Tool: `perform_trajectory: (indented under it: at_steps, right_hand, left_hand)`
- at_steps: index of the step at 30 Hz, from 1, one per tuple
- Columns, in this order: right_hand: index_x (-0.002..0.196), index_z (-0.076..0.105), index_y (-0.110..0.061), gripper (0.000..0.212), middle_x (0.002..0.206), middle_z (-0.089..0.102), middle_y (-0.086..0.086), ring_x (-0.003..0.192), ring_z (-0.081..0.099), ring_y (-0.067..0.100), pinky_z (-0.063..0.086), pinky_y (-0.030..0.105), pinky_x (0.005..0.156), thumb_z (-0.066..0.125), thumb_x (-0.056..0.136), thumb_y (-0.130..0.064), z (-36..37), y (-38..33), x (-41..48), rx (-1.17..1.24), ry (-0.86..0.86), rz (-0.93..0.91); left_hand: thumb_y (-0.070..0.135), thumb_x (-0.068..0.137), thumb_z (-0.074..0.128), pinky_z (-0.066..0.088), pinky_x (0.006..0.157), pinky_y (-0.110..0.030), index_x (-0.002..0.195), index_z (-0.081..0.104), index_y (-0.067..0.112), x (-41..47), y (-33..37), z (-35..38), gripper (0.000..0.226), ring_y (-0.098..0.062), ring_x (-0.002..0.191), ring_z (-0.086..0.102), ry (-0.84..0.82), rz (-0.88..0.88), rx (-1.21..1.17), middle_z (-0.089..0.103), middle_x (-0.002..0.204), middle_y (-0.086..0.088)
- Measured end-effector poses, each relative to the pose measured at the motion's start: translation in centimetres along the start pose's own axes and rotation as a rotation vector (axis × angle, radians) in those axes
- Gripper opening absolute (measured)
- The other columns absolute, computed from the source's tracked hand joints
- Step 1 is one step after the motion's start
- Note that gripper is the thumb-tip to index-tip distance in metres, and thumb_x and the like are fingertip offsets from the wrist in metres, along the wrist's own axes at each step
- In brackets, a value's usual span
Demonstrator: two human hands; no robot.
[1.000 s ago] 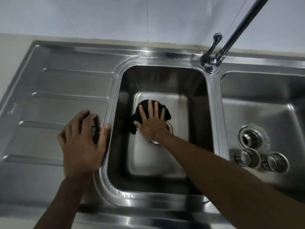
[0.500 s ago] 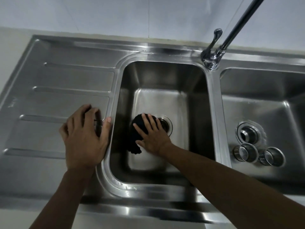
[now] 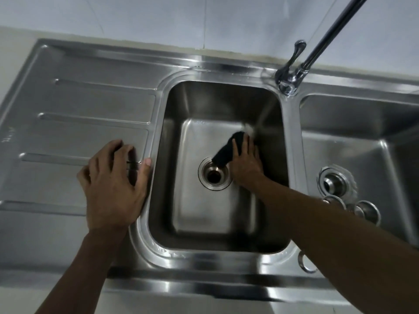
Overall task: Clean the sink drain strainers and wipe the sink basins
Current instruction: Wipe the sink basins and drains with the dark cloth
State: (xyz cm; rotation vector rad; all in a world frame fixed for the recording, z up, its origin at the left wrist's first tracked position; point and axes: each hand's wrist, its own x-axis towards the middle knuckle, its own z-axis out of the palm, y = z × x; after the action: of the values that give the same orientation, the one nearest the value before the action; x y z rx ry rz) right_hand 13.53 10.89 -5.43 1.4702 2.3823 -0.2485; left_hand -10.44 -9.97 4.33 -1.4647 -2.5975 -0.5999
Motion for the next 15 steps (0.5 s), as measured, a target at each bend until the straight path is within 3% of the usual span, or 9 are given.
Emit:
perform_trajectory:
  at_steps: [4, 12, 15]
  right_hand:
    - [0.161, -0.005, -0.015, 0.076, 0.163, -0.018, 0.025, 0.152, -0.010, 0.044, 0.009, 0.052, 0.123, 0.039, 0.100, -0.023, 1.2, -0.2, -3.7, -0.006, -0.087, -0.038]
    - [0.160, -0.003, -0.012, 0.074, 0.162, -0.020, 0.027, 0.149, -0.017, 0.048, -0.002, 0.052, 0.124, 0.040, 0.100, -0.022, 1.8, -1.9, -10.4, 0.003, -0.457, -0.226]
    - [0.160, 0.014, -0.014, 0.069, 0.167, -0.009, 0.018, 0.153, 0.000, 0.043, 0.011, 0.054, 0.123, 0.046, 0.102, -0.028, 0.3, -2.6, -12.5, 0.164, -0.642, -0.192]
  left_hand:
    - [0.069, 0.102, 0.029, 0.029, 0.112, -0.055, 0.134, 0.051, 0.027, 0.1, 0.3, -0.5, 0.057, -0.031, 0.138, 0.044, -0.030, -0.012, -0.034, 0.045, 0.150, -0.002]
    - [0.067, 0.102, 0.033, 0.031, 0.109, -0.055, 0.132, 0.053, 0.025, 0.0, -0.1, 0.0, 0.055, -0.032, 0.136, 0.044, 0.014, 0.021, -0.030, 0.046, 0.148, -0.002]
    - [0.067, 0.102, 0.035, 0.033, 0.107, -0.056, 0.129, 0.053, 0.026, -0.1, -0.5, 0.6, 0.053, -0.032, 0.133, 0.044, 0.052, 0.031, -0.022, 0.045, 0.146, -0.002]
